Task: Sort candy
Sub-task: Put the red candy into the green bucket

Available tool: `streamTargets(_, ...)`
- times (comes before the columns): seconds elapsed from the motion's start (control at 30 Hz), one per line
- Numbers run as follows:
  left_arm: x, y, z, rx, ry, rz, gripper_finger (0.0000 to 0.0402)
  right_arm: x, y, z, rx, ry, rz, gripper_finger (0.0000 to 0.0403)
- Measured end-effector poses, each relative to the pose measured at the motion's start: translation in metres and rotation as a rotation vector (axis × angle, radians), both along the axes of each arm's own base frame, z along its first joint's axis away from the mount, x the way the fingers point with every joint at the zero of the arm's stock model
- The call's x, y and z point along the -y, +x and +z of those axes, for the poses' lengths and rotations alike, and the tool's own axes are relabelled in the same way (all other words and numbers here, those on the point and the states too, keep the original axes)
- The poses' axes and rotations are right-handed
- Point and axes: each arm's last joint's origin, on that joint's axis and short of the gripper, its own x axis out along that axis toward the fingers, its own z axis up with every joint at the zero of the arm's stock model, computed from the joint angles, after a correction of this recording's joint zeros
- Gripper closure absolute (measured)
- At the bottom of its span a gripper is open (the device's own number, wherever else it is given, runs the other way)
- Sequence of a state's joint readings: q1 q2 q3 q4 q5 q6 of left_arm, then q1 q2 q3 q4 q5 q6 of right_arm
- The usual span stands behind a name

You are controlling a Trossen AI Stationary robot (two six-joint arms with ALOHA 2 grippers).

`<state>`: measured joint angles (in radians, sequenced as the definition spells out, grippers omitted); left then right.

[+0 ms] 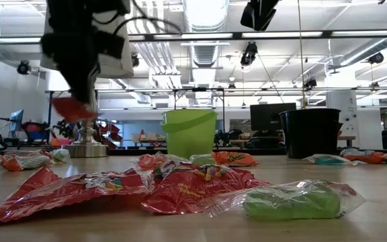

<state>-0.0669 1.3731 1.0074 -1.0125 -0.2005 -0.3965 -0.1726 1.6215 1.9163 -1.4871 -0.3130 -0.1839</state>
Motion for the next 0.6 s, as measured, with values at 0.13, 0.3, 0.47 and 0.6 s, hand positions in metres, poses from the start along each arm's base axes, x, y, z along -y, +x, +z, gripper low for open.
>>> streamTargets(0.13,0.0,0.013,0.013,0.125,0.002,0.004,0.0402,0.0,-0.009,0.009,0.029,-0.002,-0.018,0.0252)
streamTargets(0.3,-0.008,0.024,0.02,0.255,0.031,0.043,0.0402,0.0,-0.026,0.023,0.061,-0.056,-0.08,0.0252)
streamTargets(0.47,-0.022,0.034,0.024,0.367,0.077,0.117,0.0402,0.0,-0.042,0.036,0.091,-0.112,-0.145,0.0252)
streamTargets(0.6,-0.033,0.04,0.028,0.438,0.097,0.153,0.0401,-0.003,-0.055,0.044,0.124,-0.112,-0.171,0.0252)
